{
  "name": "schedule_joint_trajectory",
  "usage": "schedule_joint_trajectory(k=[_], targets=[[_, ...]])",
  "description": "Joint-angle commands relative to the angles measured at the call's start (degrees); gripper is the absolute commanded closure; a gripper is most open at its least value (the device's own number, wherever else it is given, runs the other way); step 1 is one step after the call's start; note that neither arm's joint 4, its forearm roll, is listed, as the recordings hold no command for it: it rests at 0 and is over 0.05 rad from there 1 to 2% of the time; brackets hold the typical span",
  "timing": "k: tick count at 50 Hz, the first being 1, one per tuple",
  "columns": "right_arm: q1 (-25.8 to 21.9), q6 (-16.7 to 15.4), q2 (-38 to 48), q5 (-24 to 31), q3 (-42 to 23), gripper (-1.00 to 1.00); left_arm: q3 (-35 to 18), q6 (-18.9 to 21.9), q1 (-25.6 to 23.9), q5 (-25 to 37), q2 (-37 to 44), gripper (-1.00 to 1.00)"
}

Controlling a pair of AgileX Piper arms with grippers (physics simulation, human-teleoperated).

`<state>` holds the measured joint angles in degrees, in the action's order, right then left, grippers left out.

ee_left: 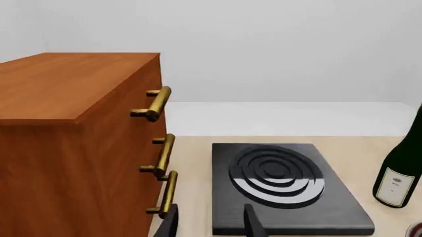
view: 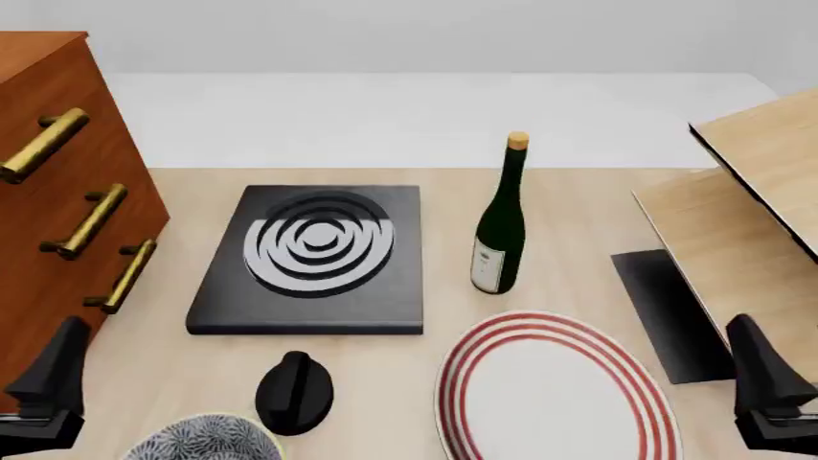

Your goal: Pick up the akita bowl and put it on the plate.

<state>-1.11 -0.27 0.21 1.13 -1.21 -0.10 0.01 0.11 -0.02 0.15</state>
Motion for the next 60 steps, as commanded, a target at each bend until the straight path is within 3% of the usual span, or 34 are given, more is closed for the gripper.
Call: schedule_joint_trajectory(k=[1,6,16,19,22,24,27,33,38,44,60], targets=[[-0.1,-2.1,0.2,-0.4,0.5,-1.00,-0.1,0.0,-0.1,-0.1,0.2,-1.00],[-2.8,-2.0,3.4,-0.8,-1.5,-1.00,-0.2,0.0,-0.1,0.0,0.2,-1.00],[-11.1,-7.1,7.1,2.1,-7.5,-1.00,-0.1,0.0,-0.1,-0.1,0.3,-1.00],[-13.3,-5.7,7.9,4.4,-10.1,-1.00,-0.2,0.0,-0.1,0.0,0.3,-1.00],[-14.9,-9.0,8.4,5.2,-11.8,-1.00,-0.2,0.0,-0.1,0.0,0.3,-1.00],[-16.3,-7.7,9.6,5.8,-13.2,-1.00,-0.2,0.0,-0.1,0.0,0.3,-1.00],[-19.5,-10.5,11.8,6.4,-15.2,-1.00,-0.2,0.0,-0.1,0.1,0.3,-1.00],[-25.2,-12.4,16.6,8.4,-19.3,-1.00,-0.2,-0.1,-0.7,-0.1,0.4,-1.00],[-29.4,-11.1,20.2,10.6,-23.1,-1.00,-0.3,0.0,-0.6,0.1,0.3,-1.00],[-34.1,-12.5,24.9,12.8,-26.6,-1.00,-0.1,0.0,-0.6,-0.1,0.2,-1.00],[-34.1,-12.5,24.9,12.8,-26.6,-1.00,-0.1,0.0,-0.6,-0.1,0.2,-1.00]])
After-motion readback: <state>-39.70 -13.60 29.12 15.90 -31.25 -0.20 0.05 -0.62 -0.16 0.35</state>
